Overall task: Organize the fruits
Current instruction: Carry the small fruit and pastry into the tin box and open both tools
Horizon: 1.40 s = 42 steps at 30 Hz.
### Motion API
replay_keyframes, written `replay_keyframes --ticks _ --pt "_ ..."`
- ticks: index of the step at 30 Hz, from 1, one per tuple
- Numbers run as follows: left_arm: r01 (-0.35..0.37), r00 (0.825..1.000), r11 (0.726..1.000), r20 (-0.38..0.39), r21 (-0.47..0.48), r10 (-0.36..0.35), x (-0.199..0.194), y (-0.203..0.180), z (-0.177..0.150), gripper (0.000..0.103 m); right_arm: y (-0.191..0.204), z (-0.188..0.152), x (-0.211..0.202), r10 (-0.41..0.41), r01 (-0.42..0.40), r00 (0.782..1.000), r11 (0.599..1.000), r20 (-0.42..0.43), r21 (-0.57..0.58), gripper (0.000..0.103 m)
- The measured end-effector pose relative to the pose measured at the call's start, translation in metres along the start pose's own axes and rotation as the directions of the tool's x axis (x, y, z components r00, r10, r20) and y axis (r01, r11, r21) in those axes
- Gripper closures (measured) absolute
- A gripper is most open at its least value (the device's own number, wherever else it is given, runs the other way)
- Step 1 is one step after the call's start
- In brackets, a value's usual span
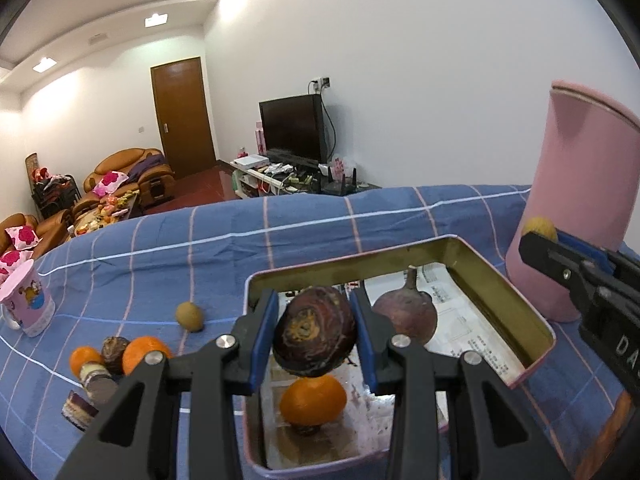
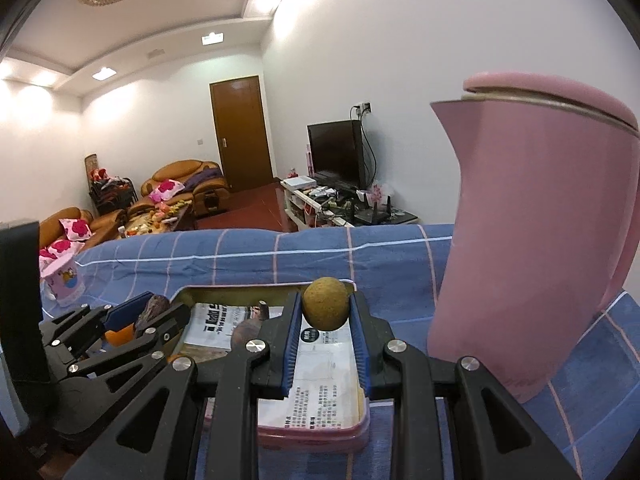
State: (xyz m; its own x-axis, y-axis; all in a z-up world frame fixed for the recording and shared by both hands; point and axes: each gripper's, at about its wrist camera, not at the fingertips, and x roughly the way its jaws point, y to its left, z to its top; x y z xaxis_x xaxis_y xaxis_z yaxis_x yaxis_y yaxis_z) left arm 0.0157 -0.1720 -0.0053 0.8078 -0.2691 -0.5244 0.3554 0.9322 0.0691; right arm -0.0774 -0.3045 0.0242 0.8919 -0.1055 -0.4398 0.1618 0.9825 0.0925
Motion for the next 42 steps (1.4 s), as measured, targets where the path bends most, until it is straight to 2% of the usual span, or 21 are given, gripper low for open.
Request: replay_keyframes --ticks 12,18,28,42 --pt "-0.005 0.999 1.000 -0.040 0.007 0.005 0.013 -0.003 0.003 0.065 0.012 -0.006 0.016 -0.011 0.007 0.997 0.999 -0.073 -0.048 0.077" --pt "-0.002 0.998 1.000 -0.067 0.008 0.003 0.018 -0.004 0.003 0.065 0.017 -0.012 0.027 0.005 -0.011 0.991 0.999 -0.136 -0.042 0.077" --pt "-0.009 0.997 1.000 -0.075 0.007 0.009 0.020 -0.004 0.003 0.064 0.016 -0.017 0.036 0.045 -0.048 0.985 0.999 -0.167 -0.013 0.077" --pt "-0.021 0.996 1.000 -0.082 0.002 0.021 0.024 -0.002 0.002 0.063 0.016 -0.016 0.033 0.101 -0.099 0.983 0.995 -0.155 0.021 0.076"
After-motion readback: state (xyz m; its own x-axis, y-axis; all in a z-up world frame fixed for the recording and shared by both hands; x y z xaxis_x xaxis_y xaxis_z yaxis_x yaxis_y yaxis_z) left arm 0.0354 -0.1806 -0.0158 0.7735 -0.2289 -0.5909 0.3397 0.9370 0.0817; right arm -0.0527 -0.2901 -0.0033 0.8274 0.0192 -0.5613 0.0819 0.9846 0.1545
